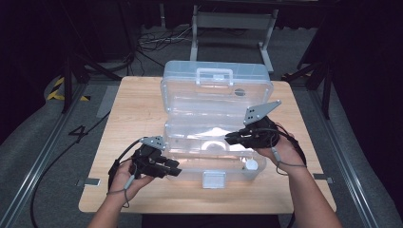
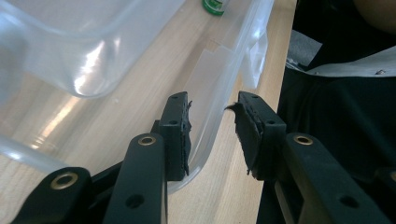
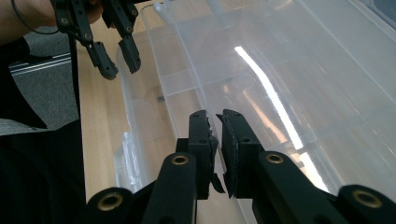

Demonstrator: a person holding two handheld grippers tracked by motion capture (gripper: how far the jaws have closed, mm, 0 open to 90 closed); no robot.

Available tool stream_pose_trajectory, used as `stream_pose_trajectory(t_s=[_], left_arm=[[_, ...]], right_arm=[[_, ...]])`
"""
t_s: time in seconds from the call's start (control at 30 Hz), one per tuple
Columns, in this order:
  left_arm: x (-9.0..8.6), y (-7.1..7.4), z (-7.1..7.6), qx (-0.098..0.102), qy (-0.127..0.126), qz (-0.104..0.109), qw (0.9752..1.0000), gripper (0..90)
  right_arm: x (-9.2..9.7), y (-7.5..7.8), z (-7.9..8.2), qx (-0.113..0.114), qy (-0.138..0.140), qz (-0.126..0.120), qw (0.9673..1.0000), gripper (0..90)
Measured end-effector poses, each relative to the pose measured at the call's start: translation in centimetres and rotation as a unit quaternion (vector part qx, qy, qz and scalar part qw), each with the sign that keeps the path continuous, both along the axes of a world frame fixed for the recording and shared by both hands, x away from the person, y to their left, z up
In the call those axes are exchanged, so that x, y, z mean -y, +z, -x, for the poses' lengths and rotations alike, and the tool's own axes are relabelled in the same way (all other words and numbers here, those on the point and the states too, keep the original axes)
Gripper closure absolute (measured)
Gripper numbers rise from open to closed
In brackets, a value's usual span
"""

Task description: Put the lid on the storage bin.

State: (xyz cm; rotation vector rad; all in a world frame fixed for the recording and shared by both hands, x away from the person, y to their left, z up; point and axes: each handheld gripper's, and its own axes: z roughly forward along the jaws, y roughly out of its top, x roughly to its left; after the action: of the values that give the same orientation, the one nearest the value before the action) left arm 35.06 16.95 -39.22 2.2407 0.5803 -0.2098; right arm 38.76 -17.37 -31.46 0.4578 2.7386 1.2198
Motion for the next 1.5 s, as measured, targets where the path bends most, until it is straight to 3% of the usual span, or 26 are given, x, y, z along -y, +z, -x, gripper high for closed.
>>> stream_pose_trajectory(t_s=[0.3,0.8,1.13,1.5], left_arm=[[-1.4,2.1,0.1,0.001,0.008,0.018,0.9998,65.9],[-3.1,5.6,-0.4,0.021,0.029,0.040,0.9986,69.2],[-2.6,8.2,-1.4,0.044,0.045,0.072,0.9954,72.7],[-2.9,8.8,-2.9,0.057,0.099,0.096,0.9888,77.1]], right_arm=[[0.0,-0.1,0.1,-0.001,-0.001,0.000,1.0000,82.4],[-0.1,-0.3,0.5,-0.003,0.000,0.002,1.0000,82.3],[-0.2,-0.4,0.7,0.003,-0.001,0.007,1.0000,81.8],[-0.2,-0.4,0.8,0.003,0.001,0.008,1.0000,81.8]])
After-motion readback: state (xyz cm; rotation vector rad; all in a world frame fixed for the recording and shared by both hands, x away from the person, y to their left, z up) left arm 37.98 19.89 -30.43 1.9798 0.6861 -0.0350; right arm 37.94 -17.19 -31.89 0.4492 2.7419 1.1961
